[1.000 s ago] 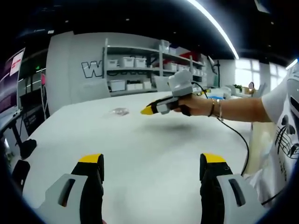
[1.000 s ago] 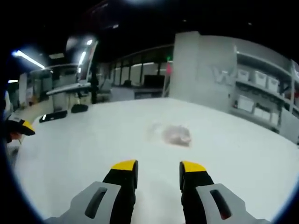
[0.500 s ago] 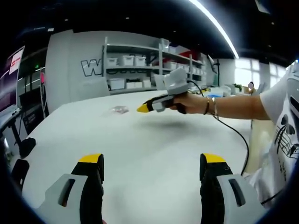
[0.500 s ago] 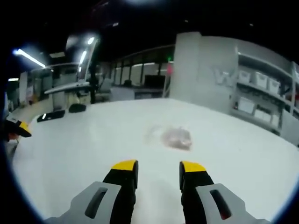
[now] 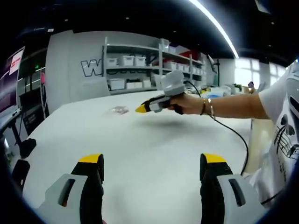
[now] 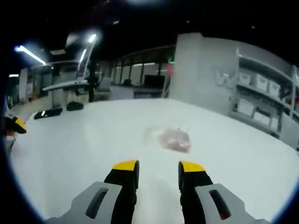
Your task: Open the resealable bag by pulling the two sides of the seal apart until the entire bag opening is separated and visibly accessible.
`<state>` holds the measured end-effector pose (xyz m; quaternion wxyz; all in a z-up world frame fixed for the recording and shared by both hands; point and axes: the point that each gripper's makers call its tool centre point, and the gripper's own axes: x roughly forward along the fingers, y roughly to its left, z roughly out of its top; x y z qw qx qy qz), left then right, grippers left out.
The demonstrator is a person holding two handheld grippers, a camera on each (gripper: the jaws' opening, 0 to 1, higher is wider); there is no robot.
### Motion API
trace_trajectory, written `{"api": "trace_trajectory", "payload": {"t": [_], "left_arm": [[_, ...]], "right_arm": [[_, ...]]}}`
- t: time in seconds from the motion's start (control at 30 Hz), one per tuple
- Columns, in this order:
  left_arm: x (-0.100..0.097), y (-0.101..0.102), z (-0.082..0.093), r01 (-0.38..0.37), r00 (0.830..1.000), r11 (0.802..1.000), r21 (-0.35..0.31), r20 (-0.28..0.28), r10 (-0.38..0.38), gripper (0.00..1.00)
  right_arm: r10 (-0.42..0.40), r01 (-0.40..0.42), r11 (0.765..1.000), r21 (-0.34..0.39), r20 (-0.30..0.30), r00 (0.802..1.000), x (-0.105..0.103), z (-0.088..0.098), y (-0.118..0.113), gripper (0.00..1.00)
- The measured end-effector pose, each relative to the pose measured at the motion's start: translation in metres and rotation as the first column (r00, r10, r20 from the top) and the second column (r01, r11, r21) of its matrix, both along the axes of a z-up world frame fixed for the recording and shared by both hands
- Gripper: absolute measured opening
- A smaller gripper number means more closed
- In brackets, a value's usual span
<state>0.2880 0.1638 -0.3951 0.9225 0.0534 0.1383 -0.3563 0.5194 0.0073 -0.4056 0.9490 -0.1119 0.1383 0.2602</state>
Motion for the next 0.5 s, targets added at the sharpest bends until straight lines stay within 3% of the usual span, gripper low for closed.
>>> {"api": "trace_trajectory", "payload": {"t": [0.5], "left_arm": [[0.005, 0.004, -0.001, -0.005, 1.0, 1.0, 0.002, -0.002, 0.005, 0.83]], "right_arm": [[0.008, -0.008, 1.0, -0.015, 0.015, 1.0, 0.013, 0.0, 0.008, 0.3]]}}
